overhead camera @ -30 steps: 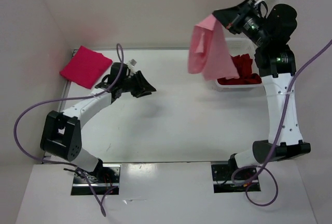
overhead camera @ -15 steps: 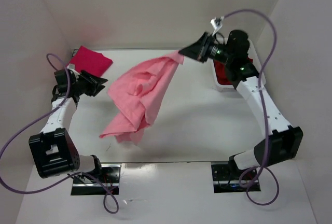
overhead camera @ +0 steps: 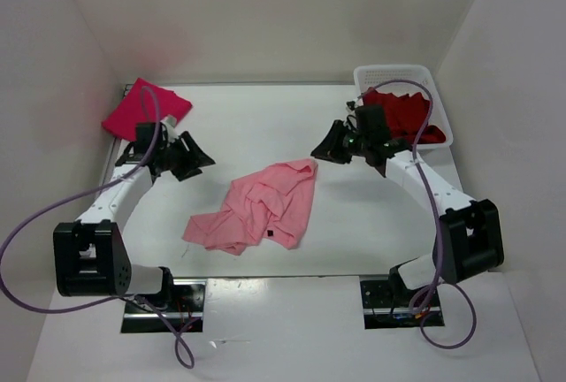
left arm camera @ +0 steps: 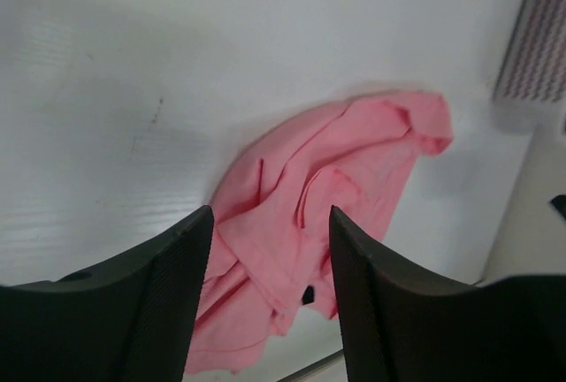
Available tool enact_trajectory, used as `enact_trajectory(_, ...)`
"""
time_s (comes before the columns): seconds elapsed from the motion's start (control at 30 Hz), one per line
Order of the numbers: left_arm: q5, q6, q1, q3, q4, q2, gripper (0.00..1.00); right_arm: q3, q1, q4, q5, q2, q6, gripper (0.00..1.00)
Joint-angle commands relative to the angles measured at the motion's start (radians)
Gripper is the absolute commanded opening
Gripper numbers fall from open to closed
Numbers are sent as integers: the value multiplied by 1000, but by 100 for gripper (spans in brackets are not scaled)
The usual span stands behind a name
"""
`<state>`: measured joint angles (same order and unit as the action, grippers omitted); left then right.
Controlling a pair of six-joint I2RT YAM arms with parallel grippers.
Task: Fold and stack the t-shirts
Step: Flatten out the tshirt
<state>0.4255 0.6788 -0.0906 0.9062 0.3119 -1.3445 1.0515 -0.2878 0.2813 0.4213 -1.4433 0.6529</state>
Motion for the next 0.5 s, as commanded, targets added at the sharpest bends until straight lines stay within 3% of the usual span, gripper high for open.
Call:
enact_trajectory(0.0,-79,-120,133,14,65,-25,63,-70,-77,32,-62,31,-13,23)
enact_trajectory(0.03,-96,-120,170,26,78,-41,63,-121,-123,32,-73,31,-13,17)
enact_trajectory(0.1,-140,-145,261,39,119,-93,63,-183,-168,32,-108,31,14,17)
enact_trajectory(0.33,-232,-105,333,-20,109,-122,60,-139,-443,82,-150,-68,-9,43)
enact_trajectory(0.47,-232,-94,353,3,75,-183,62,-172,-459,84,-238,-69,34,52)
